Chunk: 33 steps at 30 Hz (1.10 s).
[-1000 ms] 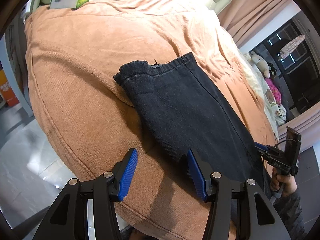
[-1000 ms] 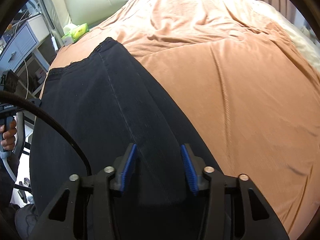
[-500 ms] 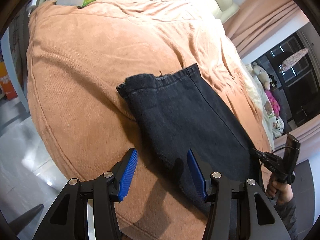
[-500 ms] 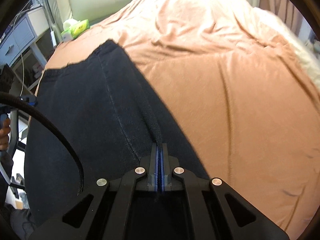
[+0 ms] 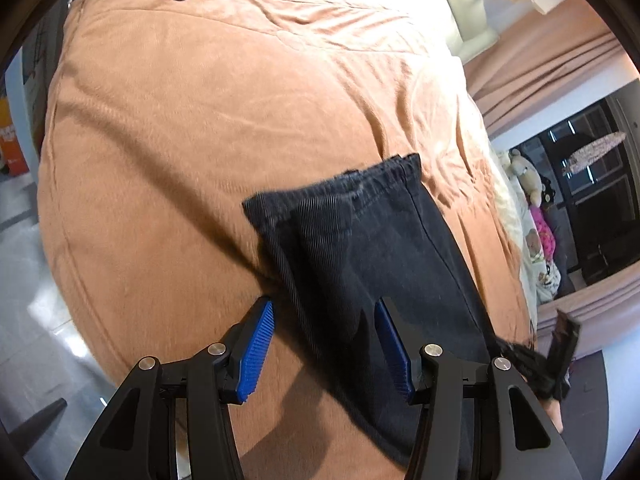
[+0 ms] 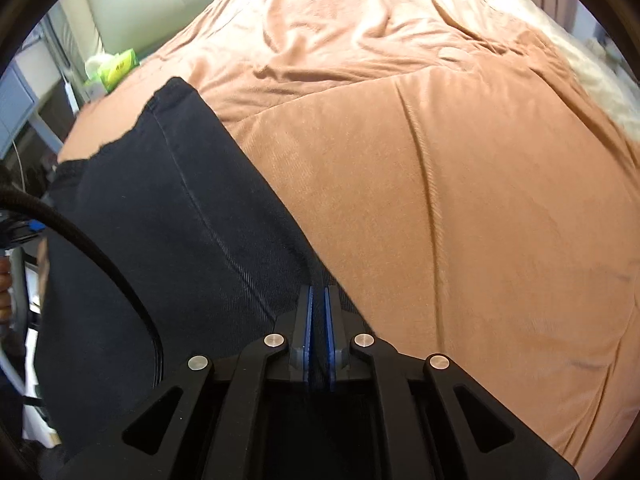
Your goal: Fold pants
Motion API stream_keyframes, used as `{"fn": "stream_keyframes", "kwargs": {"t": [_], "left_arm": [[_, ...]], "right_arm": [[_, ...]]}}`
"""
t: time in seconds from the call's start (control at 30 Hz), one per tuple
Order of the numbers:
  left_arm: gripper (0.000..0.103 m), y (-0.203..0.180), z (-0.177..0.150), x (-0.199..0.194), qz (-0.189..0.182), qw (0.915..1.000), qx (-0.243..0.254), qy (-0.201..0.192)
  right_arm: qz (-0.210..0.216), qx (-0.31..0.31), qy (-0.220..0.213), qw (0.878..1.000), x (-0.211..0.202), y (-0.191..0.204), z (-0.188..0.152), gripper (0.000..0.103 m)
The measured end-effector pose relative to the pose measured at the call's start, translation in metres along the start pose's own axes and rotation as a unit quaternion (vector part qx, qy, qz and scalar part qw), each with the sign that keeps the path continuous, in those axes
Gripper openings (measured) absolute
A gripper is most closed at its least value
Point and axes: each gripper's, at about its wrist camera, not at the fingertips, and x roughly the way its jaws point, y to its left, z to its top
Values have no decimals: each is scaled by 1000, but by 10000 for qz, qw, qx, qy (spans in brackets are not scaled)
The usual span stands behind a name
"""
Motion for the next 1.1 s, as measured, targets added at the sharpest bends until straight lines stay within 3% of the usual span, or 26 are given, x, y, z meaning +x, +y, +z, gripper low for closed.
{"fn": "stream_keyframes", "kwargs": {"t": [0.03, 0.07, 0.1, 0.17, 0.37, 0.43, 0.5, 0.63, 0.7, 0.8, 0.9, 1.03, 1.1], "left_arm": [[42, 0, 3, 1, 90, 10000, 7, -35], [23, -2, 4, 2, 192, 9998, 33, -36], [12, -2, 6, 4, 261, 9997, 40, -5], [9, -1, 8, 1, 147, 9999, -26, -44], [6, -9, 12, -6, 132, 9998, 111, -135], [6, -13, 14, -5, 131, 9997, 134, -156], [5, -14, 16, -5, 118, 9997, 136, -170], [5, -18, 18, -5, 113, 9996, 149, -208], [5, -18, 18, -7, 96, 9996, 128, -230], [5, -19, 19, -12, 30, 9995, 103, -313], [5, -21, 20, -11, 73, 9994, 107, -314], [5, -14, 20, -5, 95, 9996, -24, -277], [5, -11, 20, -2, 83, 9997, -94, -205]], "right_arm": [[2, -13, 2, 10000, -5, -2, -5, 3], [5, -26, 22, 10000, -10, -5, -9, 3], [16, -28, 48, 10000, -14, -10, -12, 4], [33, 36, 163, 9999, -19, -18, -25, 8], [74, 161, 451, 9988, -32, -37, -51, 11], [53, 101, 498, 9987, -35, -40, -51, 16], [-19, 98, 502, 9987, -38, -42, -56, 28], [-201, 13, 573, 9982, -40, -41, -63, 28], [-211, -66, 583, 9981, -39, -36, -62, 0], [-573, -153, 386, 9975, -50, -32, -53, 0], [-677, -44, 348, 9971, -54, -35, -44, 0], [-1082, 66, 505, 9928, -21, -35, -42, 0], [-1065, 247, 497, 9928, -10, -36, -44, 0]]}}
